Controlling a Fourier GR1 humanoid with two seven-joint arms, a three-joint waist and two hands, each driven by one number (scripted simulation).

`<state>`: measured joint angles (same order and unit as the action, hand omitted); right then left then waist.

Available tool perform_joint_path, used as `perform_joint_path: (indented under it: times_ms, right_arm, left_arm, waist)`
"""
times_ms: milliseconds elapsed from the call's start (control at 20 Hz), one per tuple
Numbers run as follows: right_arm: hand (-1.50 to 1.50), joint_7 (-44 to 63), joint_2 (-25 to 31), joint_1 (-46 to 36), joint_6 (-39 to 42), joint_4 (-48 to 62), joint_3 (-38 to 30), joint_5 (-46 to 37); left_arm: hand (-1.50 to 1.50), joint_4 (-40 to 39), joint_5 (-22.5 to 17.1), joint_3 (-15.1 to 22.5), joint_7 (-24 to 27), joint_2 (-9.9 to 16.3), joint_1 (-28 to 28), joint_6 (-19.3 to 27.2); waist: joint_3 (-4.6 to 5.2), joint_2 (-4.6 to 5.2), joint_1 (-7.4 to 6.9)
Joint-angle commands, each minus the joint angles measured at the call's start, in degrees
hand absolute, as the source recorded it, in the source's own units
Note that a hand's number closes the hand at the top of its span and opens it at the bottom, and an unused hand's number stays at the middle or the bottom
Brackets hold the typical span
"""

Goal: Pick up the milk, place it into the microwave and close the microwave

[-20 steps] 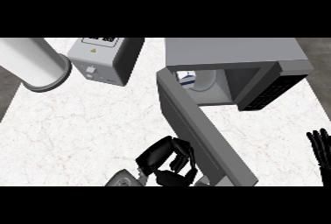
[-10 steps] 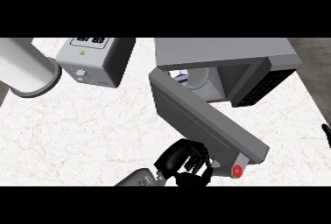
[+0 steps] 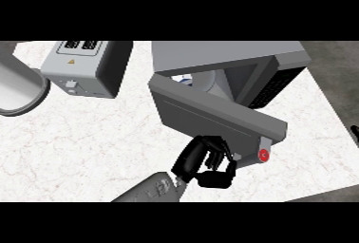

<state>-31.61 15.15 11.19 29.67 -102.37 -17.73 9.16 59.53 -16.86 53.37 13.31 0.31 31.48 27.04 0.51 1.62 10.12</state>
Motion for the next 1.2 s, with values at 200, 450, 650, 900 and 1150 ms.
perform_joint_path:
  times_ms: [200,450,650,900,1150]
  right_arm:
    - [-1.50,3.46,3.18,-1.26,3.59,-2.79,0.26,4.50]
    - [-1.50,5.41,4.36,-3.05,3.93,-2.83,0.20,6.43]
    - [-1.50,7.02,5.79,-3.51,4.69,-3.74,0.26,7.42]
    - [-1.50,8.68,7.40,-5.26,4.22,-4.03,-1.70,9.98]
    - [-1.50,10.79,9.34,-7.69,4.28,-3.36,-2.21,11.57]
  left_arm:
    - [1.50,0.82,-10.45,-5.35,5.42,-0.30,6.55,6.02]
    - [1.50,-2.54,-15.41,-6.96,6.88,-0.30,10.59,6.02]
    - [1.50,-6.55,-18.41,-8.99,7.58,-0.31,13.63,6.77]
    - [1.50,-10.57,-22.30,-11.85,8.88,-0.31,17.51,5.45]
    - [1.50,-11.03,-25.40,-11.96,12.68,-0.31,18.65,4.33]
  waist:
    - [0.16,0.93,3.61]
    - [-0.01,1.80,4.84]
    - [-0.07,2.21,5.75]
    - [-0.06,2.60,6.46]
    - [0.03,3.10,6.42]
